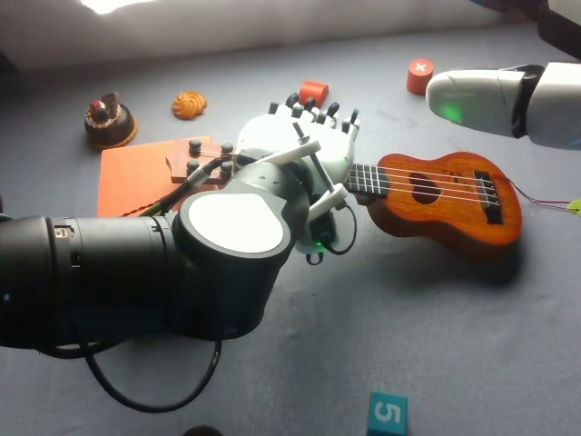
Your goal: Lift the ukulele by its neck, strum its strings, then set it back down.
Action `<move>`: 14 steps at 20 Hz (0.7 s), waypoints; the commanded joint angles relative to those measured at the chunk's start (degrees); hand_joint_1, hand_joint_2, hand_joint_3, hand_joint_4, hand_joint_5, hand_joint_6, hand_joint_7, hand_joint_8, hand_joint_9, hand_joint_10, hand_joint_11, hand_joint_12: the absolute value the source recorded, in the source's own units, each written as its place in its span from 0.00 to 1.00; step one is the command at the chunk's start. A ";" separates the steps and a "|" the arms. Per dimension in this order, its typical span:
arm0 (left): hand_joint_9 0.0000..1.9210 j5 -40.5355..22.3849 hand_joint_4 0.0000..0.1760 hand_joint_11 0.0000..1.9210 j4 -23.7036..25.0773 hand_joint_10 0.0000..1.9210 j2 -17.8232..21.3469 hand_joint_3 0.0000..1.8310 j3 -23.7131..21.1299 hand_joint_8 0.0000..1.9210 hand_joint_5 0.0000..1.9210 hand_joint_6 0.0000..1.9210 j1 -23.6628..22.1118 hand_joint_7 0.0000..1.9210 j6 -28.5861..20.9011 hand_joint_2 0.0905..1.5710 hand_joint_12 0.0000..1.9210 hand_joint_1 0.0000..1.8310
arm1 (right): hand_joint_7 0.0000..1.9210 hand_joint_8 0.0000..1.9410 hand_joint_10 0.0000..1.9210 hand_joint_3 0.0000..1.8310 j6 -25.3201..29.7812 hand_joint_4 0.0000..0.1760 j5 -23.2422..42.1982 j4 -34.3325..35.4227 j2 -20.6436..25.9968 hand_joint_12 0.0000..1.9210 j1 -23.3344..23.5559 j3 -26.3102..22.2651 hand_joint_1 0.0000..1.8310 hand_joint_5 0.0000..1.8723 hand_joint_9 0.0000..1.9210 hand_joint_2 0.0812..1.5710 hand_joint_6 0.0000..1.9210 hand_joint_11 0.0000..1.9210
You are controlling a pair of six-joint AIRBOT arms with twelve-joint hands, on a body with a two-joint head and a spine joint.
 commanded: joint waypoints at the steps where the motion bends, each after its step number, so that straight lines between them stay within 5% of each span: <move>1: 0.00 1.64 0.00 0.00 4.79 0.00 -0.46 0.00 0.53 0.00 0.00 0.00 0.09 0.00 0.34 0.69 0.00 0.58 | 0.07 0.00 0.00 0.00 -0.02 0.00 6.96 -0.11 0.19 0.08 0.89 -0.21 0.07 0.05 0.05 0.79 0.00 0.00; 9: 0.00 -0.16 0.00 0.00 5.45 0.00 -0.81 0.00 3.16 0.00 0.00 0.00 1.02 0.00 -0.17 0.69 0.00 0.57 | 0.08 0.00 0.00 0.00 -0.09 0.00 6.96 -0.16 0.18 0.09 0.89 -0.24 0.06 0.05 0.06 0.79 0.00 0.00; 14: 0.00 -0.37 0.00 0.00 5.47 0.00 -0.81 0.00 3.31 0.00 0.00 0.00 1.03 0.00 -0.19 0.70 0.00 0.47 | 0.08 0.00 0.00 0.00 -0.11 0.00 6.96 -0.16 0.18 0.10 0.89 -0.25 0.07 0.06 0.06 0.79 0.00 0.00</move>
